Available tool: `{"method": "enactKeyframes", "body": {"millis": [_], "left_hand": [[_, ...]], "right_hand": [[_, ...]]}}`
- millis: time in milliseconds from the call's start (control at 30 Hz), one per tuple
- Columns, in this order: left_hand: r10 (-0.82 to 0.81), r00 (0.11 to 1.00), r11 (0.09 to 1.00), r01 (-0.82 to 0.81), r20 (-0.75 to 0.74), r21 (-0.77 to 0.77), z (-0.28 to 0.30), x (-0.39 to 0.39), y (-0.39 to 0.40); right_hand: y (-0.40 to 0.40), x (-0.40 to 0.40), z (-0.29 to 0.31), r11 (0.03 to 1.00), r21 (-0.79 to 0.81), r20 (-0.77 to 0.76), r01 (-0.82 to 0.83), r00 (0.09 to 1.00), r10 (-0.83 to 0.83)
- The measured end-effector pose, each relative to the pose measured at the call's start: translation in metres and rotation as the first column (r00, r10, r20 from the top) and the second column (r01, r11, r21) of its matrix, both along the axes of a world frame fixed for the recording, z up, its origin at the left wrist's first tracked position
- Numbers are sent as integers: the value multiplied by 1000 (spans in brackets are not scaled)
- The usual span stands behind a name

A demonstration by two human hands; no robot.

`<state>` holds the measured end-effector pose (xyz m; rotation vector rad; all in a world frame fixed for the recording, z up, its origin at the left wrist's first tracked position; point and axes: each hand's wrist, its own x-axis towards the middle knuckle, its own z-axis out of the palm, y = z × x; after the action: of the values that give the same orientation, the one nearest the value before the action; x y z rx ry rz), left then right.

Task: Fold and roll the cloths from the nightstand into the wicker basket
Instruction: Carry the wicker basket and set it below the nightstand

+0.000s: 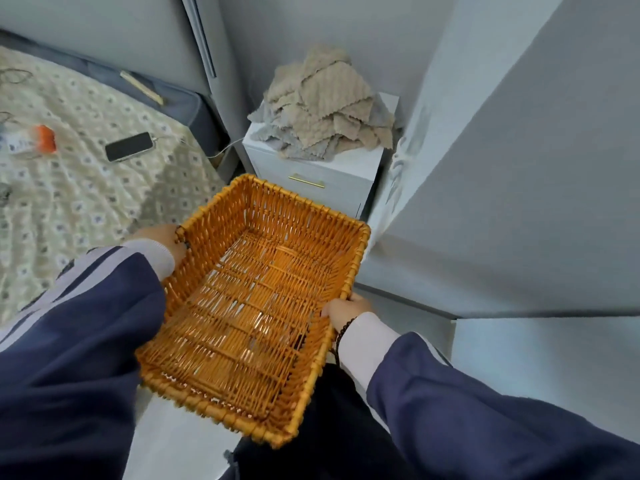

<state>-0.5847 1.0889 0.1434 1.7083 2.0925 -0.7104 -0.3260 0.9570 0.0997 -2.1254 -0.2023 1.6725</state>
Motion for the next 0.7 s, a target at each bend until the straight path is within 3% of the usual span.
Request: {"method": "enactKeyframes", "body": {"millis": [300,700], "left_hand": [[82,996,991,-85,28,107,30,-24,48],[-78,996,987,72,39,145,31,-33,194]], "right_hand": [[81,-11,32,991,89,30,-104,994,102],[193,-16,38,990,134,31,37,999,-41]]}}
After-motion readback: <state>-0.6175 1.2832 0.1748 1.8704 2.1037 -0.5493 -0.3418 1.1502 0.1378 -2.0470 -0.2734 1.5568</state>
